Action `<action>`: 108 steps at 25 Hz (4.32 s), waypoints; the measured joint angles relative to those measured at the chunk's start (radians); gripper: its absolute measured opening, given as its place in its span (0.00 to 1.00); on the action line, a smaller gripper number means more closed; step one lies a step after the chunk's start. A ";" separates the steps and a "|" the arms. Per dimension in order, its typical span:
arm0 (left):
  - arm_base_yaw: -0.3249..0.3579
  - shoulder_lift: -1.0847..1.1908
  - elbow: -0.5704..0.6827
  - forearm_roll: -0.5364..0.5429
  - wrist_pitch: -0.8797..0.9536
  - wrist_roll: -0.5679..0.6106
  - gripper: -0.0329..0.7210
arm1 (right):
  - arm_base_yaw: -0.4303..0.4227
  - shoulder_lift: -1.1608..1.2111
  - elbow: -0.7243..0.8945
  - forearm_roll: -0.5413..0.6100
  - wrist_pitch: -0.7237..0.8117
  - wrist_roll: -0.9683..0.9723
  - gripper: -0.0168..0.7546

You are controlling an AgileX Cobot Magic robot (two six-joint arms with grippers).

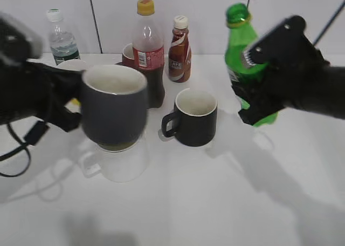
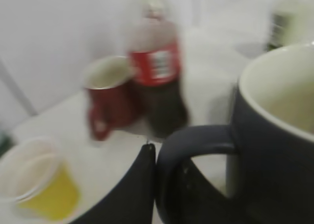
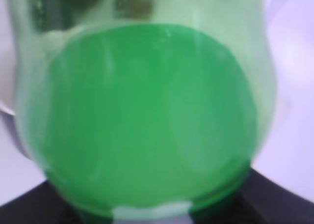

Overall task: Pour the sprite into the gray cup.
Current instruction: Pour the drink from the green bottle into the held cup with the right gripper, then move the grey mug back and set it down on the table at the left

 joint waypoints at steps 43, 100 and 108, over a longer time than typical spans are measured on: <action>-0.274 0.000 -0.133 -0.091 0.181 -0.002 0.11 | 0.160 -0.022 -0.113 0.317 -0.285 -1.383 0.51; 0.386 0.398 -0.018 -0.334 -0.414 0.192 0.11 | -0.348 0.010 0.148 -0.266 -0.326 0.601 0.51; 0.386 0.611 -0.018 -0.378 -0.573 0.203 0.11 | -0.349 0.036 0.148 -0.291 -0.368 0.605 0.51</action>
